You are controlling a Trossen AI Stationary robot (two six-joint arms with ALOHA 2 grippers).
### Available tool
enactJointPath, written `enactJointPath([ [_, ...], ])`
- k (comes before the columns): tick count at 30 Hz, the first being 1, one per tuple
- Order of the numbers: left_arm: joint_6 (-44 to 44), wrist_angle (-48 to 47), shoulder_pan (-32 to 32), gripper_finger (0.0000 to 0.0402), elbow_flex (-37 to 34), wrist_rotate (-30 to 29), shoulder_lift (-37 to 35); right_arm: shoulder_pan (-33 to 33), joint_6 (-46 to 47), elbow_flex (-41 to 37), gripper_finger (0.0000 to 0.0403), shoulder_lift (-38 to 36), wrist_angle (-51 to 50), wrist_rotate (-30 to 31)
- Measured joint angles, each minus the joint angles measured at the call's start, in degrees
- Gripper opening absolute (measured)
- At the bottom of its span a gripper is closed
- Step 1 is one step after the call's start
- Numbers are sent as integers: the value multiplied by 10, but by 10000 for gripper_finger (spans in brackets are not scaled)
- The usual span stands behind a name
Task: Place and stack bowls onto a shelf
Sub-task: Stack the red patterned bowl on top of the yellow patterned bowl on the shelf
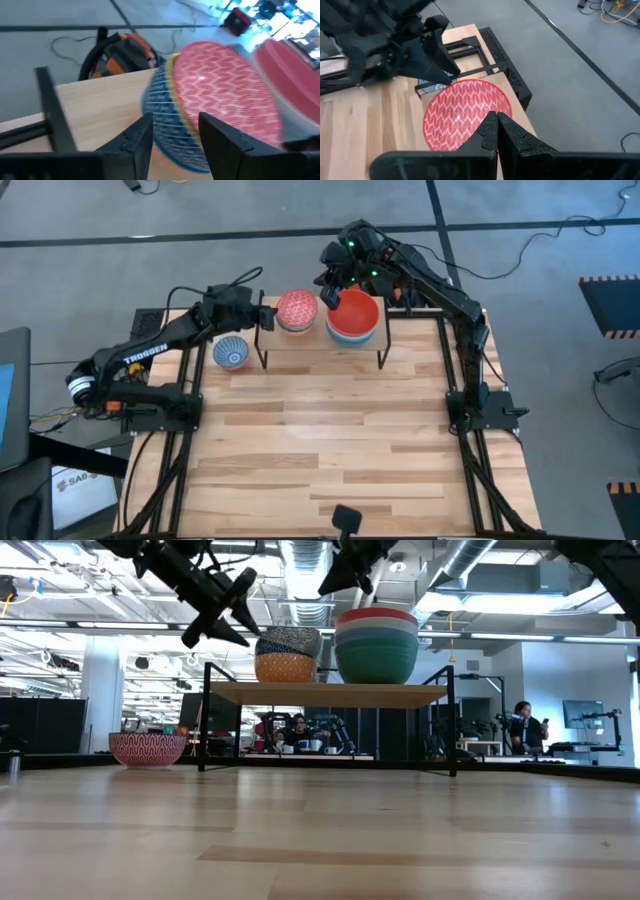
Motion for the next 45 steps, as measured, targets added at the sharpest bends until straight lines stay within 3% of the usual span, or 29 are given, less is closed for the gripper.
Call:
enactJointPath([
  [9, -1, -9, 9, 138, 0, 6, 34, -12, -43, -5, 20, 25, 10, -32],
  [19, -10, -13, 9, 138, 27, 5, 8, -12, -83, -5, 20, 50, 16, -91],
  [27, 0, -42, 9, 138, 60, 3, -2, -22, -105, -4, 20, 69, 10, -94],
  [45, -1, -71, 8, 138, 62, -1, -2, -50, -119, -4, 20, 76, -1, -87],
])
